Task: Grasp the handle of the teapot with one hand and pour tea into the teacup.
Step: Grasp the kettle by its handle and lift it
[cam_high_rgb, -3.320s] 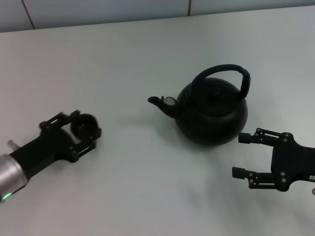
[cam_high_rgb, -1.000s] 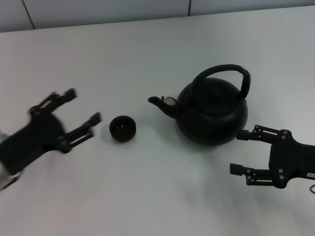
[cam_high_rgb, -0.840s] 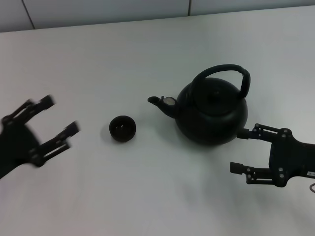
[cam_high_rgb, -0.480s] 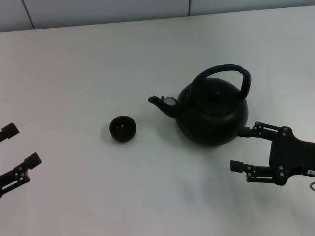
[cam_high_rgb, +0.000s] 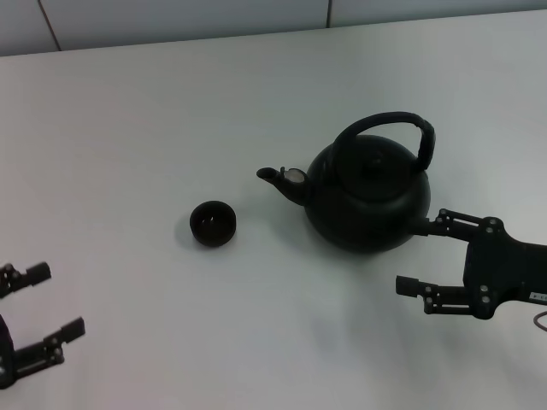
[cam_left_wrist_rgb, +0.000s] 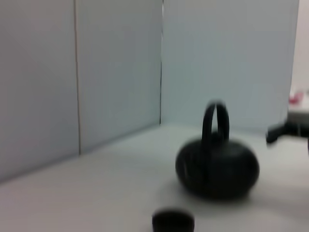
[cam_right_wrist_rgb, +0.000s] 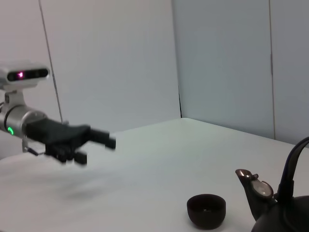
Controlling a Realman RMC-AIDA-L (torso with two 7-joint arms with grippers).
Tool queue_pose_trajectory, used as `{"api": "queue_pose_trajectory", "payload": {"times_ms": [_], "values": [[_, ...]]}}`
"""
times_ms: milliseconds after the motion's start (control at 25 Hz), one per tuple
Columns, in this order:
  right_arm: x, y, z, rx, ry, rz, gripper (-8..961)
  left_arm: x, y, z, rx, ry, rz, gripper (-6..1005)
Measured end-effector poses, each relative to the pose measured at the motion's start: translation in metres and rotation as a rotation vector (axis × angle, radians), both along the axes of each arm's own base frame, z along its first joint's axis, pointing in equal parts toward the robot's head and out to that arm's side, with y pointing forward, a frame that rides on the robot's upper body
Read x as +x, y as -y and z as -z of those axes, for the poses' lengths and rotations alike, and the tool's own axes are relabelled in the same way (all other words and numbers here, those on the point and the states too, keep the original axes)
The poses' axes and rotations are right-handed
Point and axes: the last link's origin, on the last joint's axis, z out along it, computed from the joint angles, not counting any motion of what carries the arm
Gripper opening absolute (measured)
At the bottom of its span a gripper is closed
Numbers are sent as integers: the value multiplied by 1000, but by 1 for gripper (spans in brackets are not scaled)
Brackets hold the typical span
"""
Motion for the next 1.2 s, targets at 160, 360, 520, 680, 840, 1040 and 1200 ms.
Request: {"api": "queue_pose_trajectory", "payload": {"times_ms": [160,360,520,680,840,1040,1200], "values": [[2,2,0,0,0,8,795,-7,2,4,-24,-64,-22,826],[3,4,2,6,-14,22,794,-7,3,0,-18,-49,-23,827],[4,10,4,99,-85,24,794,-7,2,0,-14,-42,-26,827],[7,19,11,305,-179,63,793,-4,1,-4,19,-5,-30,827],[9,28,24,600,-220,147,793,-2,1,-6,33,11,-30,827],[1,35,46,855,-176,279,792,-2,1,-5,36,15,-31,827],[-1,34,58,873,-161,365,792,-2,1,-6,36,16,-30,826]]}}
